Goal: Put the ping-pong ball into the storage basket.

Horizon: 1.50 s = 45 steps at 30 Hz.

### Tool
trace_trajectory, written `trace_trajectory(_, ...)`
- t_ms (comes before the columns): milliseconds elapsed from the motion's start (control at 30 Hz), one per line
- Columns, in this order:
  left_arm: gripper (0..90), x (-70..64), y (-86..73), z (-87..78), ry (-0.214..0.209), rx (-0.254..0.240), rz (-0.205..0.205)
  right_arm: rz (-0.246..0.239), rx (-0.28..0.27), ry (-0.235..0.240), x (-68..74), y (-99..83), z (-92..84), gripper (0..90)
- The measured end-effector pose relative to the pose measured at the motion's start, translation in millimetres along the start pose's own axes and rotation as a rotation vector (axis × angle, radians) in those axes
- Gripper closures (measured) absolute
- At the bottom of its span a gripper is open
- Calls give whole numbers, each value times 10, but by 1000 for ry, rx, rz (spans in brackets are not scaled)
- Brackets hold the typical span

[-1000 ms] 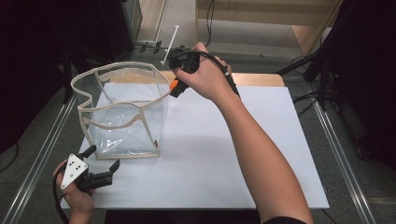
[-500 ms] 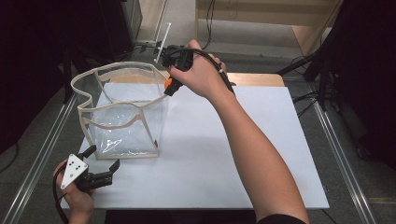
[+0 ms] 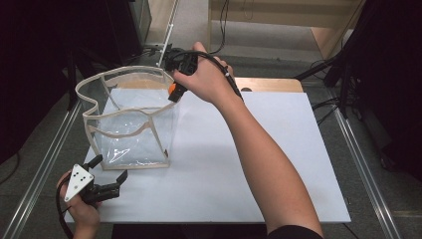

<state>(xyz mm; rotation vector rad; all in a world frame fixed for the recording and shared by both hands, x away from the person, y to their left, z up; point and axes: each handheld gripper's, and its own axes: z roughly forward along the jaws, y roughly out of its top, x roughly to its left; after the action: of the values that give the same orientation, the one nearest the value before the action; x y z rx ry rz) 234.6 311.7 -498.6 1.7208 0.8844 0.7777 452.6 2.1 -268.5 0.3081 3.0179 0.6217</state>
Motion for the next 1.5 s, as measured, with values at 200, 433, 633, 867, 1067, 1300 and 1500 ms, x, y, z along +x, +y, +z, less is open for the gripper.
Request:
trace_trajectory(200, 36, 0, 1, -2, 0, 1, -1, 10, -7, -1, -1, 53, 25, 478)
trace_trajectory(433, 36, 0, 1, -1, -1, 0, -3, 2, -7, -3, -32, 95, 82, 477)
trace_trajectory(633, 36, 1, 0, 0, -1, -1, -4, 25, 5, -14, -61, 106, 125, 475)
trace_trajectory(867, 36, 3, 1, -2, -2, -1, -6, 44, 16, -42, -62, 83, 112, 393)
trace_trajectory(1067, 36, 3, 0, 0, 0, -2, -6, 56, -7, -65, -52, 12, 46, 323)
trace_trajectory(1300, 36, 2, 0, 2, 1, -1, -4, 69, -24, -74, -16, -82, -30, 157)
trace_trajectory(1500, 36, 1, 0, 4, -1, -2, -4, 65, -21, -86, 43, -165, -46, 78)
